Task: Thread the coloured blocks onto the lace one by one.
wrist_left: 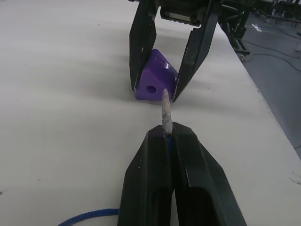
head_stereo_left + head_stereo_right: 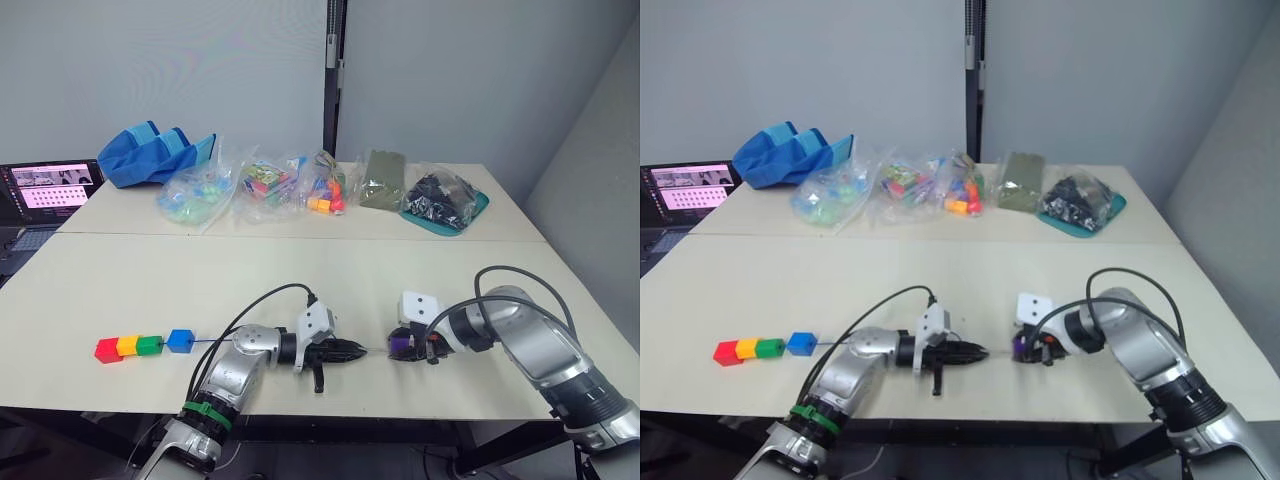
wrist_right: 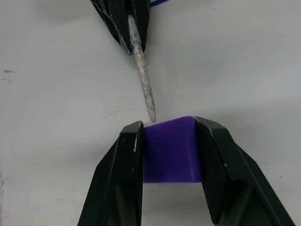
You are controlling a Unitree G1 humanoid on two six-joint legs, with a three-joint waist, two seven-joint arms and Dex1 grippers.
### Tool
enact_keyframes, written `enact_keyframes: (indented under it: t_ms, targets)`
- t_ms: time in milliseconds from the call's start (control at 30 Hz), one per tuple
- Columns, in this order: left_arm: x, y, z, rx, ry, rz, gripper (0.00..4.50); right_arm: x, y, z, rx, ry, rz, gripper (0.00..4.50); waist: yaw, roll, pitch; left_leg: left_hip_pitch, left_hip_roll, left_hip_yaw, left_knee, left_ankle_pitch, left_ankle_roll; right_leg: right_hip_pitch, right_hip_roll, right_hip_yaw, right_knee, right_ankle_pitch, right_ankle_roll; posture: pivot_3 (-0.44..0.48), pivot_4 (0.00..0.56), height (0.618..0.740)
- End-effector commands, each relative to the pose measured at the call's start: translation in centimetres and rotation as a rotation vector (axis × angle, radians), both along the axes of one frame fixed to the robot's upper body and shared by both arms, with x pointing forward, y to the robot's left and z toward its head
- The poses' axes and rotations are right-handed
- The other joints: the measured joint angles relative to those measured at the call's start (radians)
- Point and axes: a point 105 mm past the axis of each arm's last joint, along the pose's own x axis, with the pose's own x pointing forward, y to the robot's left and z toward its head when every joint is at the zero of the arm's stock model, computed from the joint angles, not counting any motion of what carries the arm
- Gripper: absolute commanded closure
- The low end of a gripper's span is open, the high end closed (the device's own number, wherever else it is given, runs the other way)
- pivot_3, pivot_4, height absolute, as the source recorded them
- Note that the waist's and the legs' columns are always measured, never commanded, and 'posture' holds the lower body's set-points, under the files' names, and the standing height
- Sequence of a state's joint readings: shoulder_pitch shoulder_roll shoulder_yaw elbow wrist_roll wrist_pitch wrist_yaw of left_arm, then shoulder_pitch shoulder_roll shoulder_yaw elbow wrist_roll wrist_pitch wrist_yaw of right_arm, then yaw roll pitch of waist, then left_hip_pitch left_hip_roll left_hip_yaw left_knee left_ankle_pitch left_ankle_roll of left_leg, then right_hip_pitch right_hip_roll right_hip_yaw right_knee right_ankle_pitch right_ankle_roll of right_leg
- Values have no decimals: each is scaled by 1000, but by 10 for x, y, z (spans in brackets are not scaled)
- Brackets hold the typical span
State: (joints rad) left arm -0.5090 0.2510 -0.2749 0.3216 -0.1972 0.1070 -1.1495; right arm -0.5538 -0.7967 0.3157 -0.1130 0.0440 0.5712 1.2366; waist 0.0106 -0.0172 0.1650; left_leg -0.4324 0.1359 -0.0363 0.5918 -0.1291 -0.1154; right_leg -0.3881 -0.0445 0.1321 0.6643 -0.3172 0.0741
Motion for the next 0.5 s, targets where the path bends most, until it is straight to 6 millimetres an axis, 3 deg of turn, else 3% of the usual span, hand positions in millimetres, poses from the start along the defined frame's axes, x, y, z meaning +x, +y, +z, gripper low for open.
enact_keyframes:
  t_ms: [33, 200, 333, 500]
  targets:
    - [2, 1, 9, -19, -31, -2, 4500, -1, -6, 3, 13, -2, -39, 2048, 0, 0, 0, 0, 0, 0, 0, 0, 0, 0, 0, 0, 0, 0, 0, 0, 150, 717]
    - [2, 1, 7, -16, -27, -2, 4500, -3, -10, 10, 17, -9, -51, 342, 0, 0, 0, 0, 0, 0, 0, 0, 0, 0, 0, 0, 0, 0, 0, 0, 150, 717]
    - [1, 0, 6, -14, -25, -6, 4500, -4, -17, 8, -19, 2, -49, 342, 0, 0, 0, -1, 0, 0, 0, 0, 0, 0, 0, 0, 0, 0, 0, 0, 150, 717]
    - [1, -1, 5, -14, -26, -9, 4500, -5, -10, 7, -11, 11, -45, 342, 0, 0, 0, -1, 0, 0, 0, 0, 0, -1, 0, 0, 0, 0, 0, 0, 150, 717]
